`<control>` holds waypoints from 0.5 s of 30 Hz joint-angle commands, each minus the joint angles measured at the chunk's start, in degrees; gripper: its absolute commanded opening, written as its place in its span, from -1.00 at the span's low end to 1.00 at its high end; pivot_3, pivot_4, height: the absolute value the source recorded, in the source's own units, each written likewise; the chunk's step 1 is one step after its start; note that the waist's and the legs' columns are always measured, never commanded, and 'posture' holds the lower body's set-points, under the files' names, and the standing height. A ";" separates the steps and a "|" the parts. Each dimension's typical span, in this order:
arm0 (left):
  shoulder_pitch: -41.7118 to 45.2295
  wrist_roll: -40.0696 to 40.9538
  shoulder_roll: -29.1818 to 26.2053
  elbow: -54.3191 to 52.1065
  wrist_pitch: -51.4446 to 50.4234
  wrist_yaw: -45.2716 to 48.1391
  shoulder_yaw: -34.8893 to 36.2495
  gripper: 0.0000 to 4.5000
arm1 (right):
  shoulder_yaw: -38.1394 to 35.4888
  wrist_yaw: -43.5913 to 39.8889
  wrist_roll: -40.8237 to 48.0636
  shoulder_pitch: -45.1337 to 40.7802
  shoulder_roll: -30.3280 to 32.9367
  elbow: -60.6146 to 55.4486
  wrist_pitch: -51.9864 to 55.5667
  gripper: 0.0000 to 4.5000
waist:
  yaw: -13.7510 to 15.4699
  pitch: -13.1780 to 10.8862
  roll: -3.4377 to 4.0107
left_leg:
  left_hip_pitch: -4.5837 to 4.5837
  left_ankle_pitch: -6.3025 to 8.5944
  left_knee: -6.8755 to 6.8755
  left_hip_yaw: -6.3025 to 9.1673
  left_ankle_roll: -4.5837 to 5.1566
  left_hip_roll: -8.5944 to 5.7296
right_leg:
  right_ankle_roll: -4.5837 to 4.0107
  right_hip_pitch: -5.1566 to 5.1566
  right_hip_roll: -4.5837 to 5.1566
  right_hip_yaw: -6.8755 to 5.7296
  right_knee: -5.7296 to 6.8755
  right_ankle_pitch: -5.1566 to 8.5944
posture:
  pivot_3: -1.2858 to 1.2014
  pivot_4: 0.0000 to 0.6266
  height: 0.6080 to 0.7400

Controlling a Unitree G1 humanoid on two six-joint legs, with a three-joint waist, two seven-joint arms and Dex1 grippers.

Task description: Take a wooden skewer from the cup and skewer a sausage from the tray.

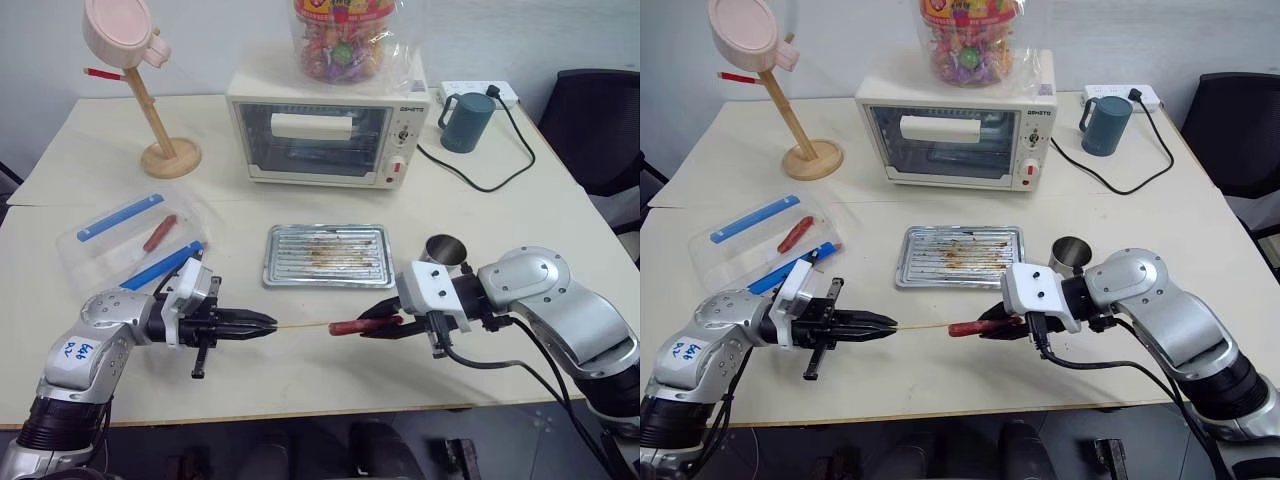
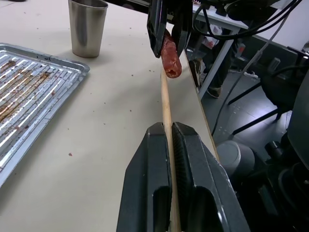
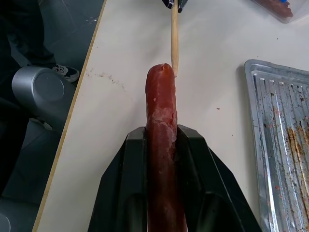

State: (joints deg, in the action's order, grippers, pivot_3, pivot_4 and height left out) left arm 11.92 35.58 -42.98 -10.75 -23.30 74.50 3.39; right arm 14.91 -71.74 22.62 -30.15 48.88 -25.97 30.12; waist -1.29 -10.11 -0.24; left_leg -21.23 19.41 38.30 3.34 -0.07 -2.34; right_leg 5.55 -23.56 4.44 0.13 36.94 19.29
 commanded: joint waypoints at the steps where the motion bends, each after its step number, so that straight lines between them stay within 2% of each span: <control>1: -0.79 0.30 -1.17 -1.22 0.00 0.56 0.74 -1.00 | -1.45 -0.06 0.10 -0.39 0.20 0.11 -0.84 -0.62 | -0.03 0.00 0.00 | 0.00 0.00 0.00 0.00 0.00 0.00 | 0.00 0.00 0.00 0.00 0.00 0.00 | 0.03 -0.52 1.00; 15: -0.24 0.08 -0.78 -0.77 0.45 0.16 0.23 -1.00 | -1.21 -0.42 -0.30 -0.39 0.03 0.65 -1.51 -0.62 | 0.00 0.00 0.00 | 0.00 0.00 0.00 0.00 0.00 0.00 | 0.00 0.00 0.00 0.00 0.00 0.00 | 0.03 -0.52 1.00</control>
State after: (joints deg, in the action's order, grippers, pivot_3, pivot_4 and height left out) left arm 11.22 35.57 -43.81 -10.65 -23.29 74.66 3.39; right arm 14.90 -71.85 21.90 -30.15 48.88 -24.17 29.23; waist -1.29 -10.11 -0.24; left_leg -21.23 19.41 38.30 3.34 -0.07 -2.34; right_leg 5.55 -23.56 4.44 0.12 36.94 19.29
